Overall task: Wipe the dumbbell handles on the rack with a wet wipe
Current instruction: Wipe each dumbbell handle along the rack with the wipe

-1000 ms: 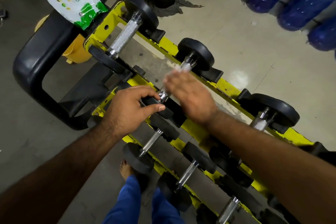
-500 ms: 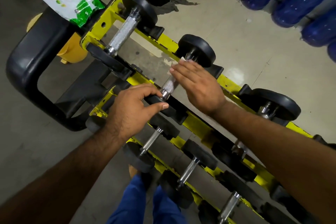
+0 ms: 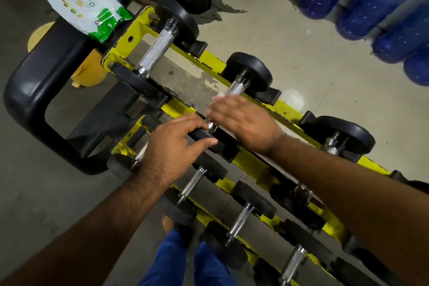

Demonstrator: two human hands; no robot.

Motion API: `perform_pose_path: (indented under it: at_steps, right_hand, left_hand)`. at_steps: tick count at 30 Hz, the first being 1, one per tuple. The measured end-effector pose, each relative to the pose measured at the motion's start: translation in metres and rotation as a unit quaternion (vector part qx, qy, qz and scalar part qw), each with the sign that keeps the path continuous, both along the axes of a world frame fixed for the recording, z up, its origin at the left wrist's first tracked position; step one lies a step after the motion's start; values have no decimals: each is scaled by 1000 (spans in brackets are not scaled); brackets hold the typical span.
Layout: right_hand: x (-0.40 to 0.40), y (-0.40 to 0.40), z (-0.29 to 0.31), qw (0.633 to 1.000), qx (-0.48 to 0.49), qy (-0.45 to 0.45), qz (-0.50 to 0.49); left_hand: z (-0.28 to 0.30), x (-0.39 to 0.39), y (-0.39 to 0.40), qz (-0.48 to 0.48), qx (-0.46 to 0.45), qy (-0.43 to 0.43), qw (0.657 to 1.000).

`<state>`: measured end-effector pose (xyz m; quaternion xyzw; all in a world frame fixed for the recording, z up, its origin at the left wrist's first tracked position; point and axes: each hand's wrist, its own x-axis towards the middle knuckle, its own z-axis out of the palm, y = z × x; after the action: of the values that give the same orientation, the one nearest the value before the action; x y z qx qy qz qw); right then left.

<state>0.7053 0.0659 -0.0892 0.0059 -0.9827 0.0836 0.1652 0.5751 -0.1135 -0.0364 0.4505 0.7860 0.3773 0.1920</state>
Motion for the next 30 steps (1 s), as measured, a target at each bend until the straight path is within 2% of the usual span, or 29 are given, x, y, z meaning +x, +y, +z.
perform_pose_path:
  at_steps: [2,3,7,8,11,12,16,17,20,21,25,26,28,30]
  right_hand:
    - [-2,14,6,993,-7,26,-118]
    - [-6,8,6,989,-14,25,-145]
    - [-1,-22,2,999,-20,-37,20]
    - [1,-14,5,999,-20,-40,18]
    - [0,1,10,990,-35,-4,-139]
    - [-2,-9,8,986,-44,0,-159]
    - [5,-24,9,998,-21,-61,2]
    - [4,-13,13,998,-11,-57,-12]
    - [0,-3,17,987,-27,-35,-155]
    - [-3,-12,16,985,-29,-34,-164]
    - [6,-23,19,994,-25,-92,-58]
    - [8,-15,23,992,-20,-91,-82]
    - [3,-5,28,978,-20,-85,-191]
    - [-5,-14,29,972,-11,-105,-212]
  left_hand:
    - [0,-1,0,-4,-4,0,1000]
    - [1,-1,0,-6,-8,4,1000]
    - [3,0,0,-23,-24,18,999]
    - [3,1,0,-30,-26,22,999]
    - [2,5,0,-37,-30,35,998]
    - [1,6,0,-34,-34,40,998]
    - [1,10,0,-38,-48,64,996]
    - [1,11,0,-40,-53,73,995]
    - [2,14,0,-45,-62,80,994]
    - [2,15,0,-47,-60,84,994]
    - [3,17,-2,-66,-72,113,989]
    - [4,17,-2,-72,-73,115,988]
    - [5,15,-1,-75,-77,116,987]
    - [7,14,-1,-74,-84,123,986]
